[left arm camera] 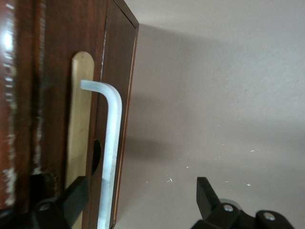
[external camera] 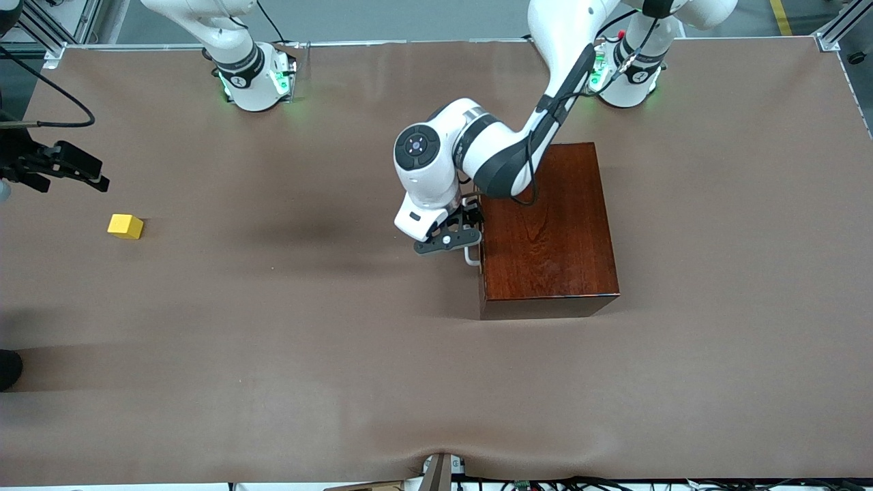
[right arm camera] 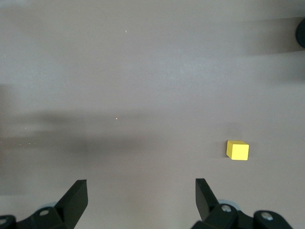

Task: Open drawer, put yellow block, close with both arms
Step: 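Pull the drawer open by its handle with the left gripper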

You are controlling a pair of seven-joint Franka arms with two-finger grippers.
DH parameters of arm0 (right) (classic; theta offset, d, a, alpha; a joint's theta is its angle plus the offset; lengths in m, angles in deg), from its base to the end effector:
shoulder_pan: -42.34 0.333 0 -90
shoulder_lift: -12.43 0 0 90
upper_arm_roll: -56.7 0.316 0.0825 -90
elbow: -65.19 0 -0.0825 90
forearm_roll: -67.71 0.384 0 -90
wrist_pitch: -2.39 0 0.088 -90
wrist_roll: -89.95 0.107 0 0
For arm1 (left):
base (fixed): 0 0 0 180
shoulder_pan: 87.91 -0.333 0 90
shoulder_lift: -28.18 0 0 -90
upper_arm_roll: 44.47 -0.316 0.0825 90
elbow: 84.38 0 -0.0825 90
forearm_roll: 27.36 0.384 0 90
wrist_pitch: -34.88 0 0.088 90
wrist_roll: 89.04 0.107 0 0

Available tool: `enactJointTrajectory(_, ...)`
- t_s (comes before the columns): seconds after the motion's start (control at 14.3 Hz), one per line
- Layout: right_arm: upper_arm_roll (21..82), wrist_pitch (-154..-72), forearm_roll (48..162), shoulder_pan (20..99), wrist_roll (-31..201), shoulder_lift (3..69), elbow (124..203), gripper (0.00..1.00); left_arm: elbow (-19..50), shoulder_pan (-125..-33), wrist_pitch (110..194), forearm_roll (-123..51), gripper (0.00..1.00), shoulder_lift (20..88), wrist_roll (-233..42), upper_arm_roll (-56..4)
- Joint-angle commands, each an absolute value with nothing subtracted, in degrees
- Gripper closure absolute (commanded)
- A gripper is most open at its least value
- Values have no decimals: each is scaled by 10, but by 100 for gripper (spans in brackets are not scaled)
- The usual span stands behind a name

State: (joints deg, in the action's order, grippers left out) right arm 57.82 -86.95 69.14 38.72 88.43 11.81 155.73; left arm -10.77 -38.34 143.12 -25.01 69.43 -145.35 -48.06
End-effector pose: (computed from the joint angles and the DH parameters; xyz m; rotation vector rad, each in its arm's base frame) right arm 0.5495 -0.0212 0.6251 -3.1164 0.0264 0.0144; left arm 0.5009 -0.5291 0.3141 -2.9935 -0.2280 0.0137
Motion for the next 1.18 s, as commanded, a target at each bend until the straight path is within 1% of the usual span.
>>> enactJointTrajectory(0.0,577,-867,692,392,885,119,1552,0,-121,-378,1426,-252,0,716,-1441,-485)
enactJointTrajectory(0.49,577,-867,693,392,885,119,1553,0,-123,-370,1456,-252,0,728,-1442,-484)
enactJointTrajectory(0.77,577,-867,693,392,885,119,1552,0,-124,-370,1530,-256,0,729,-1448,-470)
enactJointTrajectory(0.98,577,-867,693,391,885,119,1553,0,-124,-370,1556,-258,0,735,-1450,-455)
enactJointTrajectory(1.11,577,-867,693,391,885,119,1552,0,-124,-369,1590,-258,0,739,-1450,-452)
